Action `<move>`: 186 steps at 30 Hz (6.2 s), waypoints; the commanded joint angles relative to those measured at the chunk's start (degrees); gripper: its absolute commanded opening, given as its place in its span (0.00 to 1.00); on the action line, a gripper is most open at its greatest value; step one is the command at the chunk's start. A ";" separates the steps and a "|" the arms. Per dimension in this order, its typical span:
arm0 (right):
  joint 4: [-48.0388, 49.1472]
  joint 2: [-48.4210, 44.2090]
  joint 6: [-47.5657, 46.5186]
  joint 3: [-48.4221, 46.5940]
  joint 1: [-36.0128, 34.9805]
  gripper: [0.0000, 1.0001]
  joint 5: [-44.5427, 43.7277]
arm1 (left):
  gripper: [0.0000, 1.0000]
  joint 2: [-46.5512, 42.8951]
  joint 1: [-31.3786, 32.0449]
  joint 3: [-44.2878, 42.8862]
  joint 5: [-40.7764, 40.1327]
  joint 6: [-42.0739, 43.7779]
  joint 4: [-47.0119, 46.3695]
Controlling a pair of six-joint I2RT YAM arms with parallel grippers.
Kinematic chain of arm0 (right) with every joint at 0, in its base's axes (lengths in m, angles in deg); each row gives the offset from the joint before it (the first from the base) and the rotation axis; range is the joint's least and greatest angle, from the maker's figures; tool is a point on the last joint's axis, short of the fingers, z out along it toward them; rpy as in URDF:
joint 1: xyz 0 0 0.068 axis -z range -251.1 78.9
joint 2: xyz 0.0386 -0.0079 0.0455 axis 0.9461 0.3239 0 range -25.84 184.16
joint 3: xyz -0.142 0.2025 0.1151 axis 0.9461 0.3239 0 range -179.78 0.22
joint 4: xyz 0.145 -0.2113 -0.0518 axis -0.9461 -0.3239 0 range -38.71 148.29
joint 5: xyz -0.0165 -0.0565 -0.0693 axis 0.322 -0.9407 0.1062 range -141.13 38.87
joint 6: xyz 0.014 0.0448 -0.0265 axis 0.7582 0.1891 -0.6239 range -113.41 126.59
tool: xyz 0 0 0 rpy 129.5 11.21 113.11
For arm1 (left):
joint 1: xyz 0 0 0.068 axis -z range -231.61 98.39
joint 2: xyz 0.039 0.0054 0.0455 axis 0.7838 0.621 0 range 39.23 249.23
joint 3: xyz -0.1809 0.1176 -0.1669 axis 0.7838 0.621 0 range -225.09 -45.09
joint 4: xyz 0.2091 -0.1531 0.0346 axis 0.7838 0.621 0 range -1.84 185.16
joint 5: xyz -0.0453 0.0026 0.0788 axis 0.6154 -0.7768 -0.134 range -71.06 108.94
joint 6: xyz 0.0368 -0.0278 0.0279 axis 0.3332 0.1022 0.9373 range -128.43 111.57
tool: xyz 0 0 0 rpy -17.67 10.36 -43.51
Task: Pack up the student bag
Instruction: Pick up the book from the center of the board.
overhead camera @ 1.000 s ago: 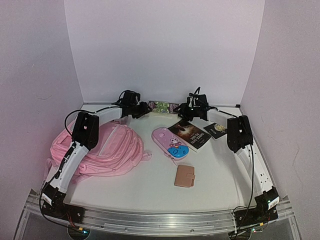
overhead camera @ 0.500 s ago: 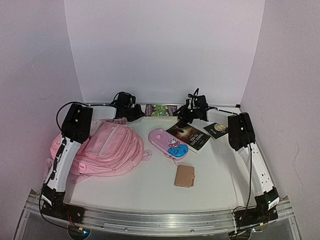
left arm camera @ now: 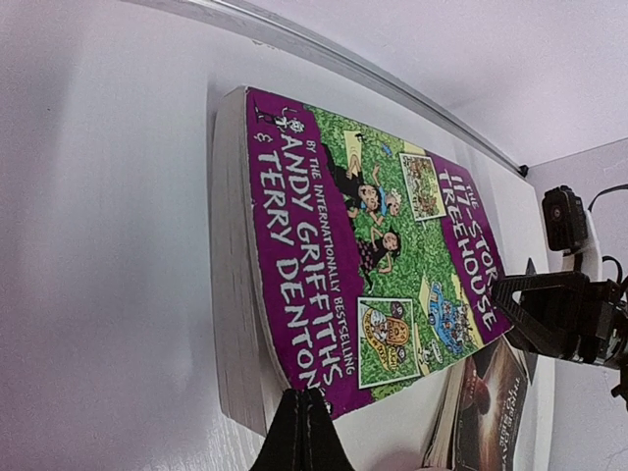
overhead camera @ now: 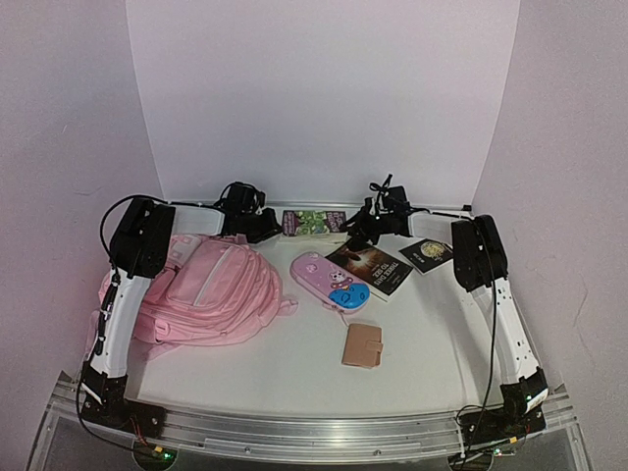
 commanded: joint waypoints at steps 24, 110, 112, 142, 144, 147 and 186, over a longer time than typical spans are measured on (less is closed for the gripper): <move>14.07 -3.55 15.24 -2.77 -1.66 0.00 8.66 | 0.38 -5.04 1.47 0.73 1.69 1.14 -1.44; 76.58 -41.95 47.19 32.34 -0.52 0.22 38.41 | 0.00 -57.38 5.75 42.98 18.11 -0.26 -27.21; 76.55 -42.28 47.05 33.91 0.95 0.41 39.37 | 0.00 -58.45 5.73 43.88 19.25 0.46 -26.13; 64.66 -39.29 69.68 50.93 9.40 0.98 32.02 | 0.00 -60.75 5.66 43.43 14.81 5.05 -6.64; 44.51 -43.65 54.85 52.68 9.36 0.98 29.40 | 0.00 -60.76 5.66 43.41 14.66 4.99 -6.24; 6.05 -48.24 20.67 46.25 9.35 0.98 21.24 | 0.00 -60.97 5.67 43.76 14.90 4.80 -6.43; -11.75 -57.89 -34.91 40.89 2.27 0.98 44.40 | 0.00 -65.45 13.30 39.87 36.30 21.47 3.99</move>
